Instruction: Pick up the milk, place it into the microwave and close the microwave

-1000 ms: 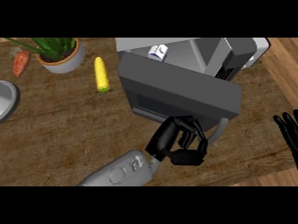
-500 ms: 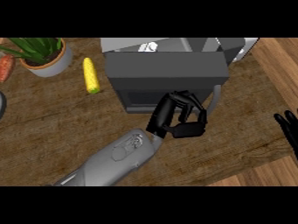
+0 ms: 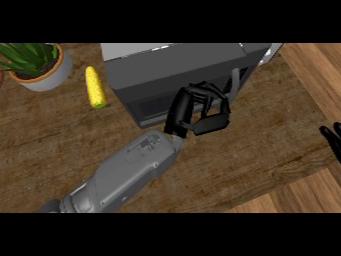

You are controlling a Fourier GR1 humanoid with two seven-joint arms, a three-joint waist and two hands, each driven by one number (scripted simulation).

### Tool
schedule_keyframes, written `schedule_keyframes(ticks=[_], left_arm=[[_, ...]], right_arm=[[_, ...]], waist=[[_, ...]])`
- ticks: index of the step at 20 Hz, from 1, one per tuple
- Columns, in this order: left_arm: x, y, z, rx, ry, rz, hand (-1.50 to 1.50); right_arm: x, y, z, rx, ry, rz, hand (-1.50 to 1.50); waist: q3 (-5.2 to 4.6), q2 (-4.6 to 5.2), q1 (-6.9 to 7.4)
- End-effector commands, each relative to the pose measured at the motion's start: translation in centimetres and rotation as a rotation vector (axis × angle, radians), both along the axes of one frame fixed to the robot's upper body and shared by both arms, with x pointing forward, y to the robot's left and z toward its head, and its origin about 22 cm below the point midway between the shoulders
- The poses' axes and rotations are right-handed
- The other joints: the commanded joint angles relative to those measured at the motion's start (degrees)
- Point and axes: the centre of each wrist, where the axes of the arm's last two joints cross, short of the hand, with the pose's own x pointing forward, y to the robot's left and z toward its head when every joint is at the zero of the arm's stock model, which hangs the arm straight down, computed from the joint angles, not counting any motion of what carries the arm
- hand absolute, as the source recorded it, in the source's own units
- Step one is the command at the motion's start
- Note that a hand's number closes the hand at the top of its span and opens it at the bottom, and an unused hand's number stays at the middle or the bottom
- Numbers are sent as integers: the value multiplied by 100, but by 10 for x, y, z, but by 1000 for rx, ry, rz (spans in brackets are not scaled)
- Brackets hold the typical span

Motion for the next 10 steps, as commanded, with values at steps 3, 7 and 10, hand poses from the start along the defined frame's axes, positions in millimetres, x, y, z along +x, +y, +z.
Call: schedule_keyframes(ticks=[3, 7, 10], left_arm=[[19, 2, 13, -46, -18, 38, 150], [17, 4, 7, -58, -28, 40, 150], [21, 3, 11, -73, -46, 57, 150]], right_arm=[[3, -4, 14, -8, -20, 21, -150], [5, -4, 20, -4, -30, 37, -150], [7, -4, 25, -4, -37, 37, -150]], waist=[[11, 36, -109], [14, 75, -164], [14, 85, -198]])
